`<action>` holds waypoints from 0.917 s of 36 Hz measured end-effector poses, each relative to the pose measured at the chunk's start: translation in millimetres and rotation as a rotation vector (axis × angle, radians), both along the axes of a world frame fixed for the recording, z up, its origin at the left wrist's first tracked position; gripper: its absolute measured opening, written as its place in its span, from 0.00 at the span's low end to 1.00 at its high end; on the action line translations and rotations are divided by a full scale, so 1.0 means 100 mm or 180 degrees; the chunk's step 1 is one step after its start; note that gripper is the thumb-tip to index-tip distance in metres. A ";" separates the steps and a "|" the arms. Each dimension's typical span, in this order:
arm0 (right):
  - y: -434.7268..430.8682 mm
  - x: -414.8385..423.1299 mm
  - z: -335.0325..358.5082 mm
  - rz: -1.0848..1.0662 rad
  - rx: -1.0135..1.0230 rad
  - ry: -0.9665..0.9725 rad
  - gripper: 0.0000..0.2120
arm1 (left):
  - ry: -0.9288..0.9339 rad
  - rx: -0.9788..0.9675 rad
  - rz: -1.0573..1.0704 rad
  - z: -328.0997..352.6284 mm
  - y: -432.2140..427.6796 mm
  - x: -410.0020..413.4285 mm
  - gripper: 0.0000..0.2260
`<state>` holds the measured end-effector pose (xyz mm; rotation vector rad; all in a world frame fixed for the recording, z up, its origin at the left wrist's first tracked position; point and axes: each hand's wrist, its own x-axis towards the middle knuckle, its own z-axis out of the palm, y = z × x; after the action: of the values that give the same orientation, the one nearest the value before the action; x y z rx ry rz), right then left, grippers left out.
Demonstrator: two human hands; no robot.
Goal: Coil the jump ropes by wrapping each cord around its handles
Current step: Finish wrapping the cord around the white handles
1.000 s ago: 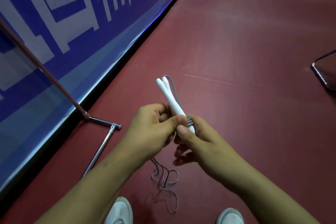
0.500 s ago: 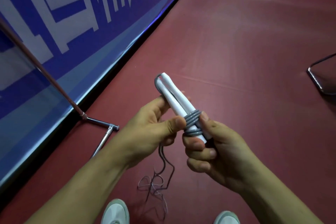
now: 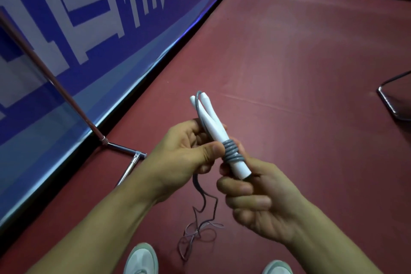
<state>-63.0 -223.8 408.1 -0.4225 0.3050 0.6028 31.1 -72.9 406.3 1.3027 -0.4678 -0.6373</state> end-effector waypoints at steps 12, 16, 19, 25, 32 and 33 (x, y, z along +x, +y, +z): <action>0.14 0.00 -0.05 -0.0988 -0.2946 -0.1329 0.15 | 0.0180 0.0053 0.0255 -0.02 -0.06 -0.12 0.19; 0.14 -0.02 -0.02 -0.1110 -0.2279 -0.1284 0.18 | 0.0350 -0.0213 -0.0037 0.06 -0.05 -0.13 0.22; 0.10 -0.03 0.05 -0.1041 -0.1781 -0.1162 0.17 | 0.0200 -0.0189 -0.0059 0.06 -0.03 -0.09 0.20; 0.00 -0.06 0.08 -0.0630 -0.1353 -0.1062 0.25 | -0.0136 0.0044 -0.0056 0.08 0.00 -0.05 0.16; -0.07 -0.08 0.09 -0.0289 -0.0470 -0.0902 0.20 | 0.0058 -0.0238 -0.0228 0.04 0.03 -0.07 0.20; -0.08 -0.07 0.07 -0.0130 -0.0273 -0.0920 0.20 | 0.0018 -0.0250 -0.0347 0.05 0.04 -0.07 0.21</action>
<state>-70.2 -232.1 414.9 -0.5775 0.0631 0.4822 24.5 -68.7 411.5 1.2067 -0.5568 -0.7065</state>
